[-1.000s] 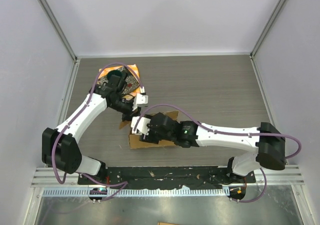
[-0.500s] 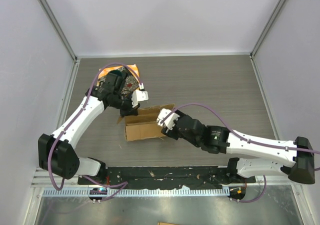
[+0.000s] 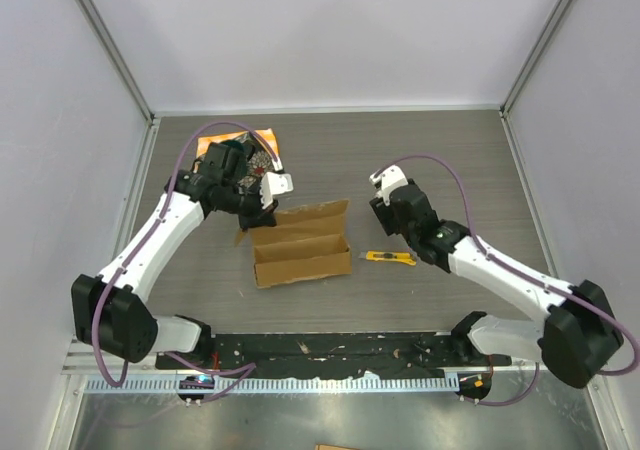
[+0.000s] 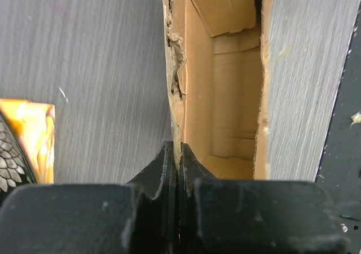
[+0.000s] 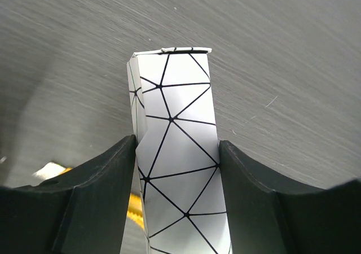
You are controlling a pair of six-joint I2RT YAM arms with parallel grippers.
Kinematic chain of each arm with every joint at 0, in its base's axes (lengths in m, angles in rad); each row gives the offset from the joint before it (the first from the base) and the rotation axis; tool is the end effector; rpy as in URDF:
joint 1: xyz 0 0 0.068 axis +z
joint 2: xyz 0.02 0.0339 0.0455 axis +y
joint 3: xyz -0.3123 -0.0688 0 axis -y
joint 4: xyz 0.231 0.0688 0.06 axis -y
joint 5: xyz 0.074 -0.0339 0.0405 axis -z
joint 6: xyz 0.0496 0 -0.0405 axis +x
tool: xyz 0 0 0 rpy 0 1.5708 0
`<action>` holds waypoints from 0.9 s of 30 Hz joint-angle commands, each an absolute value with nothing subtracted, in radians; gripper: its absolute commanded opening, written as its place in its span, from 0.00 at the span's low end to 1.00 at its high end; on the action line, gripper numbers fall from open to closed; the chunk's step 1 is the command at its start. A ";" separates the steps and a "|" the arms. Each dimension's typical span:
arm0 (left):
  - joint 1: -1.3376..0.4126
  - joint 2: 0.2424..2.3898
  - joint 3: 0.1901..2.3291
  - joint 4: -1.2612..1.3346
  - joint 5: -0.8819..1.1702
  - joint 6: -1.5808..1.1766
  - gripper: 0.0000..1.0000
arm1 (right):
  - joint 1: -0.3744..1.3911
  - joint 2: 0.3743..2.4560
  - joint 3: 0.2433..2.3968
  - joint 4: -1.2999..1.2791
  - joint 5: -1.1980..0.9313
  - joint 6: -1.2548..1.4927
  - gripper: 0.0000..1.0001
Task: Unpack the express box
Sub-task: Place the product at the center of the board.
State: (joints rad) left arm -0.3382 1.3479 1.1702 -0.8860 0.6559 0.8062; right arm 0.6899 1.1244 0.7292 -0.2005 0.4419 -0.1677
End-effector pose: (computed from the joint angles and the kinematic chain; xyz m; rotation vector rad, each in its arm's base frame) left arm 0.2201 -0.1095 0.3372 1.4951 1.9259 -0.6579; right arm 0.1831 0.1236 0.2950 -0.6433 2.0066 -0.1677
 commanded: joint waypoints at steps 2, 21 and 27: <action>-0.339 1.293 1.232 -0.865 0.762 0.747 0.00 | 0.588 1.312 0.781 -0.028 0.318 -0.088 0.17; -0.350 1.209 1.108 -0.877 0.802 0.704 0.21 | 0.543 1.441 0.874 -0.030 0.322 0.054 0.96; -0.351 1.183 1.184 -0.928 0.837 0.661 1.00 | 0.542 1.342 0.974 -0.210 0.220 0.074 0.97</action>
State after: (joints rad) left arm -0.3477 1.2270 1.1114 -0.8974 0.7792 0.7067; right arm 0.5472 1.4311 0.8875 -0.1127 0.2867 0.0387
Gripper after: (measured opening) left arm 0.781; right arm 0.967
